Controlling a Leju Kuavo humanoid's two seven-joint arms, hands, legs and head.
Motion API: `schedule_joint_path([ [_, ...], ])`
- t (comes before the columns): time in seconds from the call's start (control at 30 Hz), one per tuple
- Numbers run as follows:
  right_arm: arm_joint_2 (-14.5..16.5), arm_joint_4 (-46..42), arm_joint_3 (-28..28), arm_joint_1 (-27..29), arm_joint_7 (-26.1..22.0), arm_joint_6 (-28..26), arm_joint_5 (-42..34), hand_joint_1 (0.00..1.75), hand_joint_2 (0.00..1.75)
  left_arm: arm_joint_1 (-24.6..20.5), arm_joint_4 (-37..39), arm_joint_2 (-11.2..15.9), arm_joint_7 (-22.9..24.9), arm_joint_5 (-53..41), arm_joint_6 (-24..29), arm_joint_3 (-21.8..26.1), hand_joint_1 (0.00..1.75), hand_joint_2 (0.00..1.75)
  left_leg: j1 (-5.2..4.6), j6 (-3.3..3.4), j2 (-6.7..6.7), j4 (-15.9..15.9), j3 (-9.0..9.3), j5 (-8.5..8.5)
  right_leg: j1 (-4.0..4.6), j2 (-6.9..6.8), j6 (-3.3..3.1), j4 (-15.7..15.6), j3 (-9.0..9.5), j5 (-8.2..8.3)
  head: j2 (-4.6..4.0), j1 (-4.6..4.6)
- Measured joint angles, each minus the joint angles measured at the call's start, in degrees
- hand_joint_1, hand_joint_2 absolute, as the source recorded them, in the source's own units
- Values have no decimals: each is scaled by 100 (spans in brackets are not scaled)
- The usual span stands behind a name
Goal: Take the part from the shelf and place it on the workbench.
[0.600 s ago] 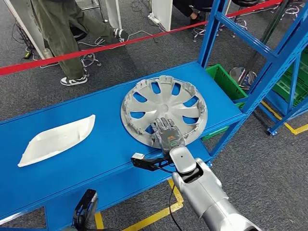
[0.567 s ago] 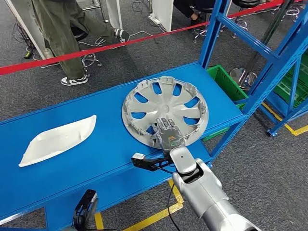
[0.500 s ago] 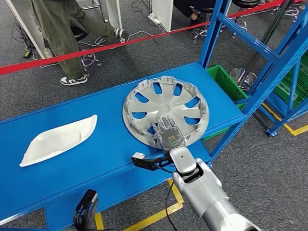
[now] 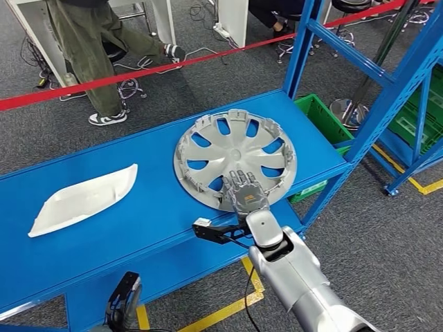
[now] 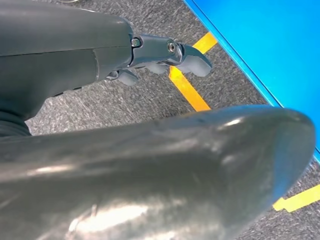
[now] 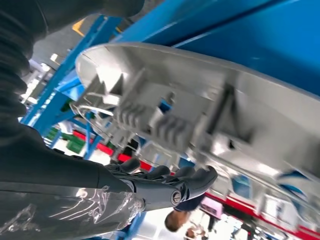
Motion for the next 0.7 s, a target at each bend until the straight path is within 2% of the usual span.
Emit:
schedule_joint_path([
  [0.07, 0, 129, -12, -48, 3, 26, 0, 152, 175, -19, 7, 2, 20, -15, -5, 3, 0, 0, 2, -5, 0, -2, 0, 4, 3, 0, -3, 6, -4, 0, 0, 0],
  [0.1, 0, 208, -16, -73, 4, 46, 0, 175, 175, -30, 12, 3, 26, -24, -11, 4, 0, 0, 4, -8, 0, -3, 0, 6, 4, 0, -5, 9, -5, 0, 0, 0],
  [0.33, -1, 687, -18, -239, 138, -12, 0, 175, 175, -72, 42, 17, 28, -58, -96, 10, 0, 0, 6, -17, 1, -3, 5, 12, 8, 0, -15, 22, -9, -3, 0, 1],
  [0.47, -1, 729, -27, -259, 167, 38, 2, 175, 175, -76, 49, 27, 28, -68, -107, 12, 0, 0, 6, -21, 2, -4, 17, 9, 9, 6, -23, 23, -7, -6, 0, 0],
  [0.6, -4, 746, -36, -276, 187, 60, 4, 175, 175, -77, 56, 34, 27, -91, -119, 16, 0, 0, 6, -23, 2, -6, 32, 9, 10, 2, -60, 25, -31, -32, 0, 2],
  [0.7, -5, 748, -36, -280, 187, 62, 4, 175, 175, -76, 61, 40, 27, -93, -136, 21, 0, 0, 6, -23, 2, -6, 33, 16, 10, 1, -52, 29, -25, -22, 0, 2],
])
